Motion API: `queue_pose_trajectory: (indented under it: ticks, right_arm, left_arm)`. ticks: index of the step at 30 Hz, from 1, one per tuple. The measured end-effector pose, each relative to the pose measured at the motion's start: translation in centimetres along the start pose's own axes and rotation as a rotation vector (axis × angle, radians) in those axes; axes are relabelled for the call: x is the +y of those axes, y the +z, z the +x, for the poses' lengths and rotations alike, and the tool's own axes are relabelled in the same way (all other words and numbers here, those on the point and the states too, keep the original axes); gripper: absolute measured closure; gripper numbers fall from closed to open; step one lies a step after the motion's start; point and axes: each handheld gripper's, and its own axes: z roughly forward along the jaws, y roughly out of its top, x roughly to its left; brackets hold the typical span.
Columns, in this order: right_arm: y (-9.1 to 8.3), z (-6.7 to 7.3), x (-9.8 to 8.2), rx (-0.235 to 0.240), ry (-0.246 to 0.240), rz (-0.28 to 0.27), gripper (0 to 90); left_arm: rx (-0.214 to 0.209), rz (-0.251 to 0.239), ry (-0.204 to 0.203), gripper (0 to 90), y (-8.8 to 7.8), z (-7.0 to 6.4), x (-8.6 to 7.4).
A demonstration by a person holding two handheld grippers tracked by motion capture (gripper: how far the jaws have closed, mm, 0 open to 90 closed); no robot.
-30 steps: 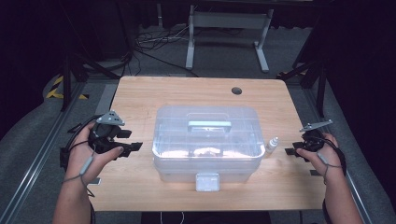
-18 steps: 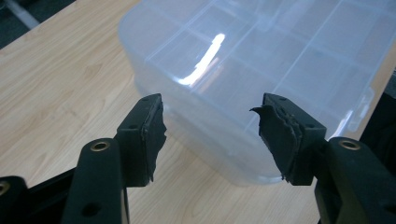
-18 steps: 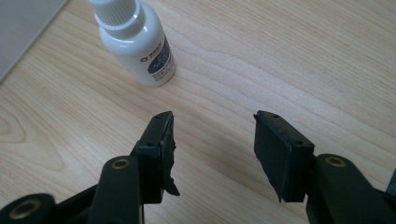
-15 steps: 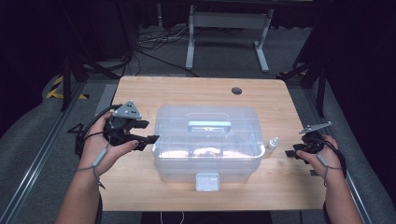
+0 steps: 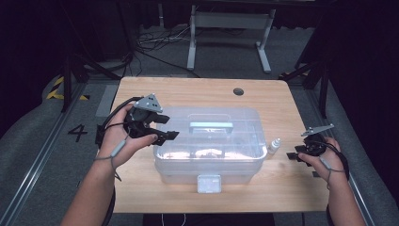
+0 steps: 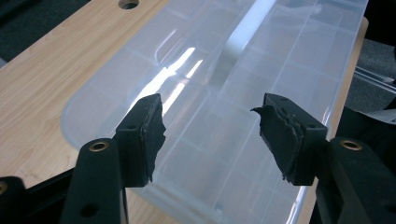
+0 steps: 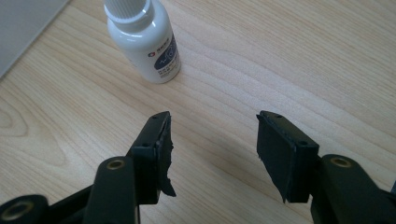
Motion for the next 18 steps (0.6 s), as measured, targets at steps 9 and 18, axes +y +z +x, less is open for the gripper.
queue_pose_trajectory:
  ticks: [9, 18]
  right_arm:
    - [0.1, 0.1, -0.2, 0.002, -0.001, -0.009, 42.9]
    - [0.0, 0.2, -0.3, 0.017, -0.004, -0.043, 41.0]
  left_arm:
    - [-0.034, -0.013, 0.054, 37.9, 1.6, -0.2, 1.9]
    - [-0.056, -0.006, 0.086, 37.2, 3.3, -0.4, 3.1]
